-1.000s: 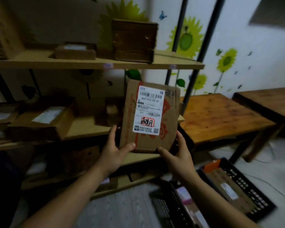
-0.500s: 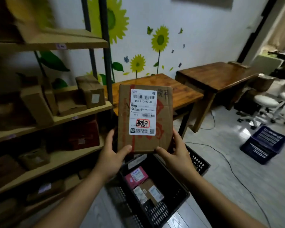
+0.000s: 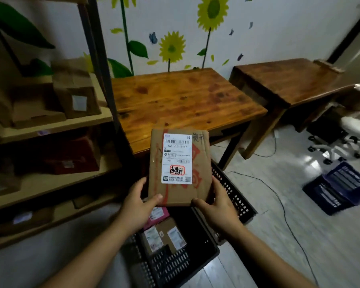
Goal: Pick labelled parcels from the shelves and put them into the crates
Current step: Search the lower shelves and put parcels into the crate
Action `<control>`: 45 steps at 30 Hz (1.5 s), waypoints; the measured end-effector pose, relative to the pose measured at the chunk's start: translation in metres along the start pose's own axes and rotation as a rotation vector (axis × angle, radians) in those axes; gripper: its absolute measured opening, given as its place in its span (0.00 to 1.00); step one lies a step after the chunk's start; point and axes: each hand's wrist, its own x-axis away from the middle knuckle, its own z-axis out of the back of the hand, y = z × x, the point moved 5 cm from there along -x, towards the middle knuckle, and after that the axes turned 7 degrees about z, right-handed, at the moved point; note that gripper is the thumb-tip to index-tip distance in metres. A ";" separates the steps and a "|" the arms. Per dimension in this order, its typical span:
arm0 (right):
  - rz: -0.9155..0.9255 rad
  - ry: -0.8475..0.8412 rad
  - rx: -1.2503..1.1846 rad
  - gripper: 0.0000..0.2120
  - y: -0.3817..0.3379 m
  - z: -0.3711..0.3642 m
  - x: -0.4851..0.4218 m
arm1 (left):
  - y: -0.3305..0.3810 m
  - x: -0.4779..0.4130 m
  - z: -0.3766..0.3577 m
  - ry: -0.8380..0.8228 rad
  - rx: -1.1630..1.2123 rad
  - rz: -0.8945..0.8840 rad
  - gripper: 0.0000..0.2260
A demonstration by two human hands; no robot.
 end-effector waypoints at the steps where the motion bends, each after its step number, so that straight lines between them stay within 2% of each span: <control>1: 0.016 -0.034 0.000 0.32 0.006 0.001 -0.010 | -0.008 -0.007 -0.004 0.023 0.004 0.026 0.35; 3: 0.042 -0.126 0.004 0.32 0.025 -0.001 -0.031 | -0.023 -0.020 -0.017 0.063 0.020 0.075 0.37; 6: 0.065 -0.254 0.020 0.32 0.064 -0.014 -0.063 | -0.042 -0.032 -0.042 0.128 0.057 0.090 0.31; 8: 0.066 -0.323 0.027 0.33 0.102 -0.028 -0.083 | -0.065 -0.048 -0.064 0.142 0.032 0.094 0.34; 12: 0.032 -0.425 0.097 0.29 0.188 -0.060 -0.113 | -0.135 -0.093 -0.098 0.196 -0.008 0.129 0.40; 16: -0.013 -0.467 0.191 0.30 0.288 -0.114 -0.140 | -0.221 -0.152 -0.130 0.193 -0.026 0.085 0.34; 18: -0.004 -0.487 0.201 0.29 0.335 -0.146 -0.151 | -0.269 -0.184 -0.141 0.197 -0.060 0.060 0.34; 22: 0.021 -0.501 0.216 0.34 0.420 -0.205 -0.172 | -0.358 -0.246 -0.152 0.219 -0.095 0.037 0.30; 25: 0.048 -0.506 0.232 0.33 0.475 -0.245 -0.190 | -0.408 -0.289 -0.156 0.235 -0.159 0.017 0.28; 29: 0.102 -0.512 0.250 0.29 0.524 -0.285 -0.209 | -0.462 -0.329 -0.161 0.270 -0.269 0.034 0.28; 32: 0.147 -0.521 0.261 0.31 0.540 -0.305 -0.216 | -0.479 -0.339 -0.161 0.267 -0.358 0.098 0.27; 35: 0.177 -0.522 0.246 0.38 0.548 -0.319 -0.217 | -0.484 -0.344 -0.162 0.240 -0.547 0.169 0.29; 38: 0.167 -0.528 0.225 0.39 0.553 -0.329 -0.215 | -0.486 -0.342 -0.162 0.252 -0.744 0.212 0.32; 42: 0.219 -0.567 0.251 0.41 0.550 -0.340 -0.207 | -0.482 -0.338 -0.159 0.220 -1.256 0.246 0.34; 45: 0.234 -0.591 0.292 0.39 0.543 -0.347 -0.203 | -0.478 -0.339 -0.154 0.207 -1.469 0.306 0.35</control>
